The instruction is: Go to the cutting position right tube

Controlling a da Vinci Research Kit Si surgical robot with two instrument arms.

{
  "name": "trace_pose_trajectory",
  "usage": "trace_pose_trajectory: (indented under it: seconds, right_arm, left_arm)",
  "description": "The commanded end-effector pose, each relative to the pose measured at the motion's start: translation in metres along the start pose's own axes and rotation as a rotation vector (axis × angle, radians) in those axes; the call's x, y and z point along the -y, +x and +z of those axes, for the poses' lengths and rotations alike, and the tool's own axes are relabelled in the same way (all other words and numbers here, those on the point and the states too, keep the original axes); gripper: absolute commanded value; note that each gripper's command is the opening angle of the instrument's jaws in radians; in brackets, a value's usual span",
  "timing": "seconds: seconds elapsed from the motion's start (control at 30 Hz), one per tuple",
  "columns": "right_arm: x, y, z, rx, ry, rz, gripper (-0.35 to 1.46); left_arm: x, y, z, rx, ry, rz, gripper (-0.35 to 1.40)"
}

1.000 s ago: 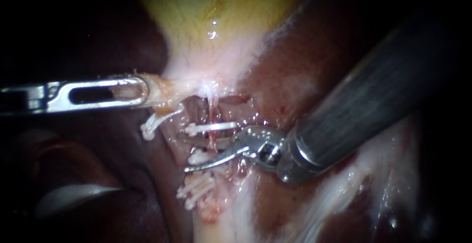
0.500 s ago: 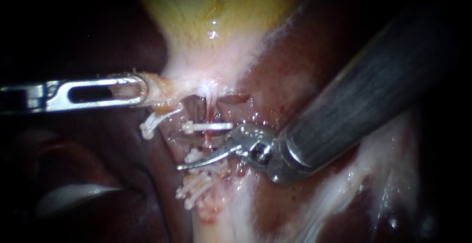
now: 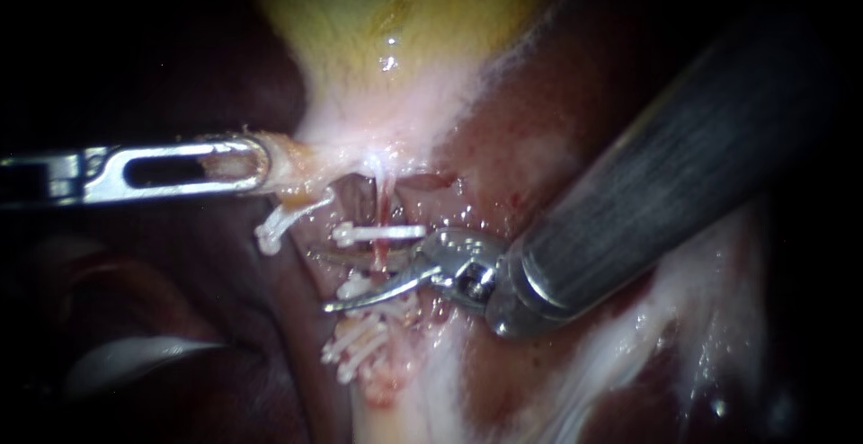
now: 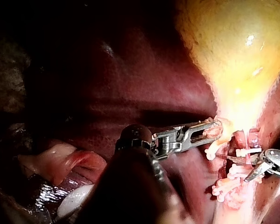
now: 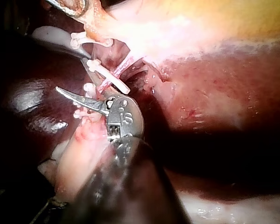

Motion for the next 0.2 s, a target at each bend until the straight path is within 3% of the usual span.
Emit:
trace_pose_trajectory:
  seconds: [0.03, 0.2]
  right_arm:
    - [0.0, 0.0, 0.0, 0.0, 0.0, 0.0, 1.4]
    - [0.0, 0.0, 0.0, 0.0, 0.0, 0.0, 1.4]
  left_arm:
    - [0.0, 0.0, 0.0, 0.0, 0.0, 0.0, -0.35]
    - [0.0, 0.0, 0.0, 0.0, 0.0, 0.0, -0.35]
